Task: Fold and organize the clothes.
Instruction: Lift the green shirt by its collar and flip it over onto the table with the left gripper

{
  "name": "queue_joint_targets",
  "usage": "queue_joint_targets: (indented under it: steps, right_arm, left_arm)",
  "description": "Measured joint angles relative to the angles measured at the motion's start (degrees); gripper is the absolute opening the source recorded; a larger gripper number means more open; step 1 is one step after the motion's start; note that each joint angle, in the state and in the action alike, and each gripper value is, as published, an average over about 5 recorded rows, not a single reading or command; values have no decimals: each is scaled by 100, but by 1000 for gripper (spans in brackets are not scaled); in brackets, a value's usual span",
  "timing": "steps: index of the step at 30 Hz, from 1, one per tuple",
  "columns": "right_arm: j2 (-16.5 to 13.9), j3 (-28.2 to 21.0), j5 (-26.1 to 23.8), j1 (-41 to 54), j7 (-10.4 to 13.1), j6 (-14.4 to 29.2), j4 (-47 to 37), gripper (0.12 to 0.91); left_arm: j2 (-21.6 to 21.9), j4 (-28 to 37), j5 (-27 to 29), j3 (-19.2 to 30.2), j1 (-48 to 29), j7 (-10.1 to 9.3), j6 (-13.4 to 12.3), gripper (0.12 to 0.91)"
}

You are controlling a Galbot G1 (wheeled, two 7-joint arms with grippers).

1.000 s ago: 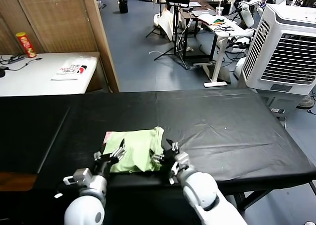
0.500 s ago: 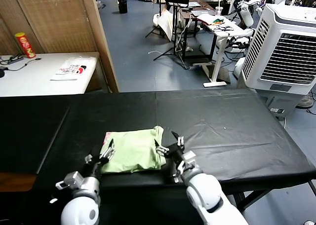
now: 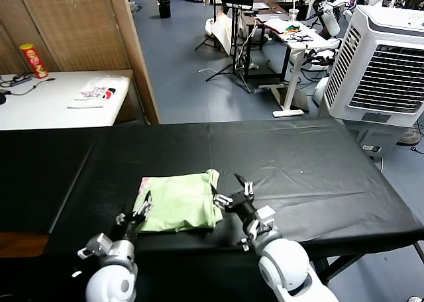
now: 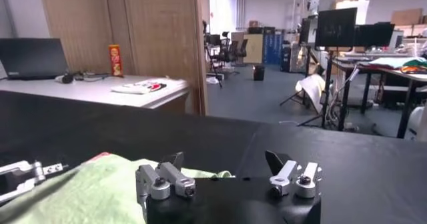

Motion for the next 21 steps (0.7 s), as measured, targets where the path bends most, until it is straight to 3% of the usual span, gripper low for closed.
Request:
queue_joint_targets:
  steps: [4,6,15,21]
  right_arm:
    - [2,10,-4,-33,-2,2,18,798]
    - [6,14,-7,-47,-3,6,24,798]
    - [57,38,-82,-101,-4,38,36,798]
    - [112,118,-371,-208,4,52,48,798]
  left_arm:
    - [-10,37,-179,-37,-5,0,0,707]
    - [-10,47,-279,-46,-10,-1,9,634]
    - [-26,105,-480,-64,-70,-35,143,171]
    - [85,18,-62,-77,-149,-66,348,148]
